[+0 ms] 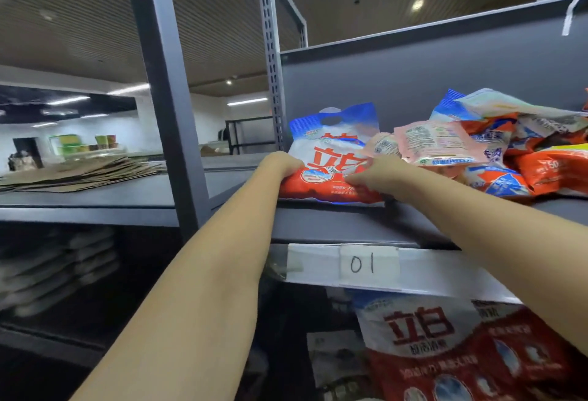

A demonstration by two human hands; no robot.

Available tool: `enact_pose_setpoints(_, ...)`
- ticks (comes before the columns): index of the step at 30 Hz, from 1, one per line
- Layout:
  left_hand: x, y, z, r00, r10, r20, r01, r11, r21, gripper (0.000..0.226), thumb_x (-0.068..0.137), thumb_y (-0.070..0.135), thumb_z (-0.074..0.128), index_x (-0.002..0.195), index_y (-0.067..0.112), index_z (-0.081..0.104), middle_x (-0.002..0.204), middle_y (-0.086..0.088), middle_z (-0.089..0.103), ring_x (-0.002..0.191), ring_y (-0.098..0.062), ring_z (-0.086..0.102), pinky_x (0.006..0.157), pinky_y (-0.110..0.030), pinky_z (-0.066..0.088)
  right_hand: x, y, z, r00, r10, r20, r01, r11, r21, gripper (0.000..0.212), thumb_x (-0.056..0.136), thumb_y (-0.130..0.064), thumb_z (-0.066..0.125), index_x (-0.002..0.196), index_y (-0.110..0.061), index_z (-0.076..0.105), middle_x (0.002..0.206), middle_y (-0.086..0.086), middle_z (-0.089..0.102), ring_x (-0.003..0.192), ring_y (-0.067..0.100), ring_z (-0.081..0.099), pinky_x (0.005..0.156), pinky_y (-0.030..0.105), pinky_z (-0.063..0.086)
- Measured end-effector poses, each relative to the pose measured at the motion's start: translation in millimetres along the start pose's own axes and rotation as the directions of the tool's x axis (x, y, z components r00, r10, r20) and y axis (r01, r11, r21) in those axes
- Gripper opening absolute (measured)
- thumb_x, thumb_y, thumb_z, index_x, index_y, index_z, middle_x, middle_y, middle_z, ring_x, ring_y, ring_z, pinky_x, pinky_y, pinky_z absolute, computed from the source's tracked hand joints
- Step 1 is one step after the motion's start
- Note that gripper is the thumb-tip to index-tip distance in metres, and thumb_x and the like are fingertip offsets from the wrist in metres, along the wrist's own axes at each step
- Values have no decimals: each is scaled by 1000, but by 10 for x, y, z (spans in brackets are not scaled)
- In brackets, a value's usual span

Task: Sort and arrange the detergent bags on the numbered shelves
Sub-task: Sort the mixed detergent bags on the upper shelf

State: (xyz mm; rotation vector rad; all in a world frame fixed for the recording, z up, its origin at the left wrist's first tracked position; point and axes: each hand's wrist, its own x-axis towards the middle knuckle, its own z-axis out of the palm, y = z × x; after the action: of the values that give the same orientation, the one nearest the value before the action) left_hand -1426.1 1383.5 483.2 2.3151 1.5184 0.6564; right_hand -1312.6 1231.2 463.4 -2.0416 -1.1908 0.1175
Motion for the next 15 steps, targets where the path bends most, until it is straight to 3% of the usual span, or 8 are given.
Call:
enact_pose_setpoints(3, 19, -154, -67, 1000, -18, -10, 16, 988, -156, 42, 94, 27, 53, 129, 5, 55, 132, -12, 56, 117, -27, 55, 92, -30, 41, -81, -53, 30, 995, 94, -39, -86, 982, 167, 58, 78, -32, 75, 124, -3, 52, 123, 11, 57, 101, 24, 55, 87, 30, 43)
enact_pose_setpoints(6, -80, -269, -127, 996, -30, -85, -7, 915, -403, 38, 94, 20, 52, 123, -3, 57, 125, -17, 59, 113, -32, 58, 94, -34, 46, -205, -99, 73, 988, 128, -92, -101, 964, 247, 60, 71, -26, 81, 121, -4, 56, 118, 13, 61, 106, 29, 59, 88, 32, 47)
enact_pose_setpoints(10, -289, -265, -300, 962, 44, -271, -207, 764, -612, 27, 95, 28, 47, 96, 5, 61, 100, -14, 66, 94, -34, 64, 83, -40, 53, -422, -155, 48, 973, 142, -181, -59, 915, 400, 49, 68, -19, 83, 110, -5, 63, 102, 10, 67, 90, 24, 63, 86, 36, 52)
enact_pose_setpoints(13, -565, -178, -532, 927, 54, -370, -316, 645, -696, 17, 97, 29, 46, 98, 13, 53, 89, -3, 61, 75, -18, 62, 62, -30, 52, -627, -234, -112, 971, 114, -212, 26, 826, 563, 38, 69, -10, 80, 104, -6, 67, 97, 13, 68, 84, 24, 64, 83, 37, 54)
enact_pose_setpoints(15, -740, -99, -689, 887, 78, -455, -402, 616, -678, 16, 97, 29, 46, 99, 14, 52, 92, -3, 60, 80, -19, 63, 65, -31, 53, -771, -282, -230, 975, 77, -209, 87, 733, 675, 26, 69, -2, 79, 86, -12, 62, 101, 17, 68, 87, 31, 66, 84, 45, 54)
